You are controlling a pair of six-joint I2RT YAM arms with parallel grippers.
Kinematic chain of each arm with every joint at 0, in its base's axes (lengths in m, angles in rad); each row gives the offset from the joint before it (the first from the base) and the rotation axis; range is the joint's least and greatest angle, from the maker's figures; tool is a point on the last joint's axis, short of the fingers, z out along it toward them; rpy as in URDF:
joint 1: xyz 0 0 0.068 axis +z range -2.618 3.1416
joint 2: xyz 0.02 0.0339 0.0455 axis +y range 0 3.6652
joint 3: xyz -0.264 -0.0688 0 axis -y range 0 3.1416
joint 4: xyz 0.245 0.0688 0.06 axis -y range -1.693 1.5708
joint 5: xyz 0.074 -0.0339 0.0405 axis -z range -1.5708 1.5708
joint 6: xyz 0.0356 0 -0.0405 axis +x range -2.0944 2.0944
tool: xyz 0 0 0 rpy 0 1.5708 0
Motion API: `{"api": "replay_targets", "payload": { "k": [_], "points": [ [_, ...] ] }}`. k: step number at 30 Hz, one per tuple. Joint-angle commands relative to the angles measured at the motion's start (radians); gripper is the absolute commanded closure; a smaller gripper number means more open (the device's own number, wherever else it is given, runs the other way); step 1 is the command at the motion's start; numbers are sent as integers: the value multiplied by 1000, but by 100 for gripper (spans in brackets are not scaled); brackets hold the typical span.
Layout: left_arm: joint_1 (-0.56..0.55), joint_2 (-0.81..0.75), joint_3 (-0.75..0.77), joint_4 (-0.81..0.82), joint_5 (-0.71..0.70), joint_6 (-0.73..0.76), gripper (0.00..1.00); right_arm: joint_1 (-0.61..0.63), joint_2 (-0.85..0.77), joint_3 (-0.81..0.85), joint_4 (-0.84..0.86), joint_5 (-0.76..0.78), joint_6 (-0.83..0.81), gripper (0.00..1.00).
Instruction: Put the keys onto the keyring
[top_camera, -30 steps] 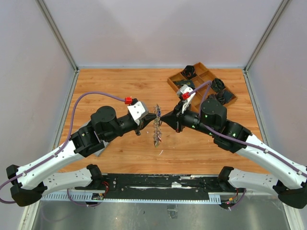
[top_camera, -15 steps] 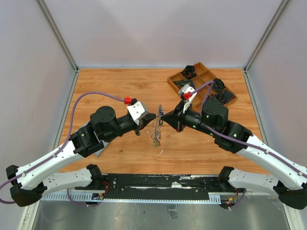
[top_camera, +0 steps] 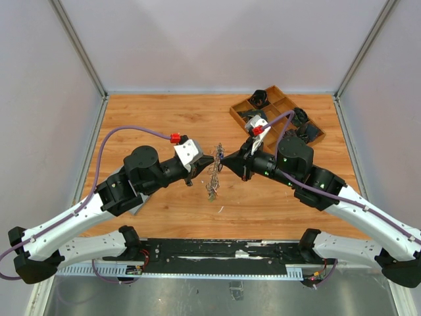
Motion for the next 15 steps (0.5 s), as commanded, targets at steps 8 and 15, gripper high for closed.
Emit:
{"api": "replay_targets", "payload": {
  "k": [8, 15],
  "points": [
    [1, -27, 21, 79, 7, -2, 99, -12, 7, -15, 0, 39, 21, 99],
    [1, -28, 21, 78, 7, 0, 99, -12, 13, -19, -7, 39, 29, 99]
  ]
}}
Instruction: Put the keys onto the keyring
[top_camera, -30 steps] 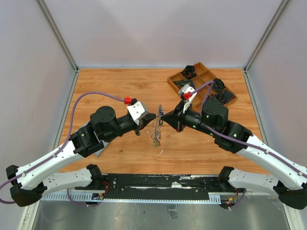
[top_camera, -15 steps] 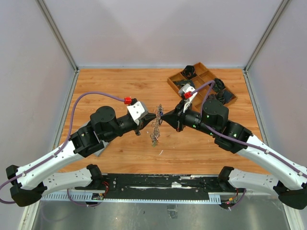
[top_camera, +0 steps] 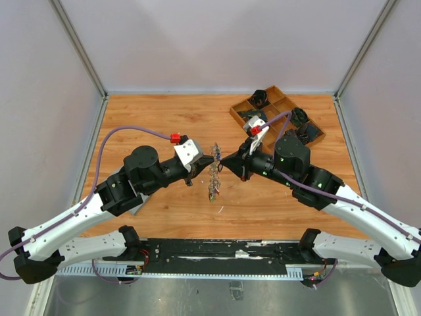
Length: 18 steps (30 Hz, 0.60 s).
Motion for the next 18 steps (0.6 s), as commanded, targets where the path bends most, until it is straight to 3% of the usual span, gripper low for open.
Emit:
{"api": "replay_targets", "payload": {
  "k": [1, 5, 11, 18],
  "points": [
    [1, -28, 20, 79, 8, 0, 99, -13, 5, -10, 0, 16, 19, 99],
    [1, -27, 21, 78, 7, 1, 99, -14, 16, -6, -2, 7, 21, 98],
    [0, -29, 23, 79, 7, 1, 100, -14, 6, 2, -21, 16, -3, 86],
    [1, -37, 23, 99, 45, -34, 99, -14, -78, -2, 20, -57, -143, 69]
  ]
}}
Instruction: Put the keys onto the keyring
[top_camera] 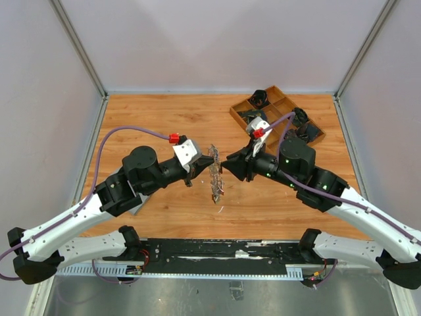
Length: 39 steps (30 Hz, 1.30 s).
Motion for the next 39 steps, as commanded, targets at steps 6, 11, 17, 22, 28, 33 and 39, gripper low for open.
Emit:
{"api": "replay_targets", "payload": {
  "k": [6, 11, 17, 22, 28, 33, 39],
  "points": [
    [0, -65, 1, 198, 130, -150, 99, -14, -129, 3, 88, -201, -217, 71],
    [0, -96, -49, 358, 238, -287, 99, -14, -158, 43, 69, -303, -270, 73],
    [0, -110, -90, 438, 285, -343, 99, -14, -165, 69, 75, -385, -273, 67],
    [0, -109, -104, 471, 304, -354, 99, -14, -166, 71, 106, -399, -261, 67],
    [0, -103, -95, 477, 332, -350, 100, -14, -152, 73, 105, -409, -257, 69],
    [0, -104, -98, 484, 358, -349, 99, -14, -147, 72, 122, -421, -248, 69],
    [0, -101, -101, 490, 371, -356, 99, -14, -137, 69, 145, -451, -233, 71]
  ]
}}
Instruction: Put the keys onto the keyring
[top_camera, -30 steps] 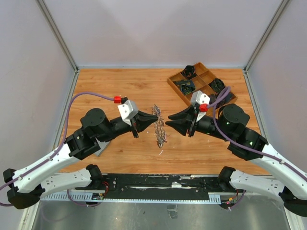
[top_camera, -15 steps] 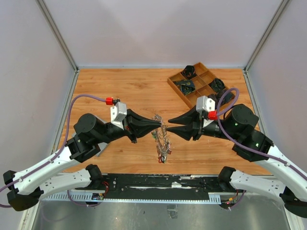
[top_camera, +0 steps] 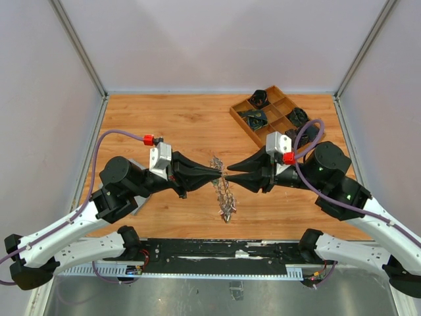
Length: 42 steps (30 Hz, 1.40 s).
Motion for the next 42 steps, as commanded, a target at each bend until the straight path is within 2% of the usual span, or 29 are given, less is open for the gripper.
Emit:
{"api": "replay_targets", "payload": {
  "k": [1, 11, 15, 19, 22, 25, 27, 32, 37, 42],
  "points": [
    [0, -6, 6, 90, 23, -12, 100, -14, 3, 33, 58, -44, 17, 71],
    [0, -2, 6, 96, 30, -13, 99, -12, 27, 33, 56, -81, 26, 84],
    [0, -3, 7, 95, 32, -12, 99, -13, 36, 39, 51, -91, 26, 98],
    [0, -1, 16, 70, 32, 2, 98, -12, 41, 68, 3, -83, 6, 99],
    [0, -3, 41, 15, 18, 34, 87, -14, 64, 144, -139, -55, -49, 99],
    [0, -6, 68, -47, 4, 73, 75, -13, 133, 291, -395, -37, -149, 100],
    [0, -5, 82, -86, -11, 97, 71, -13, 200, 429, -619, -14, -217, 99],
    [0, -6, 92, -153, -44, 154, 62, -9, 355, 642, -959, 103, -301, 99],
    [0, 17, 90, -190, -69, 189, 56, -8, 459, 800, -1148, 203, -323, 99],
    [0, 58, 88, -190, -52, 189, 51, 1, 513, 903, -1196, 208, -330, 99]
  ]
}}
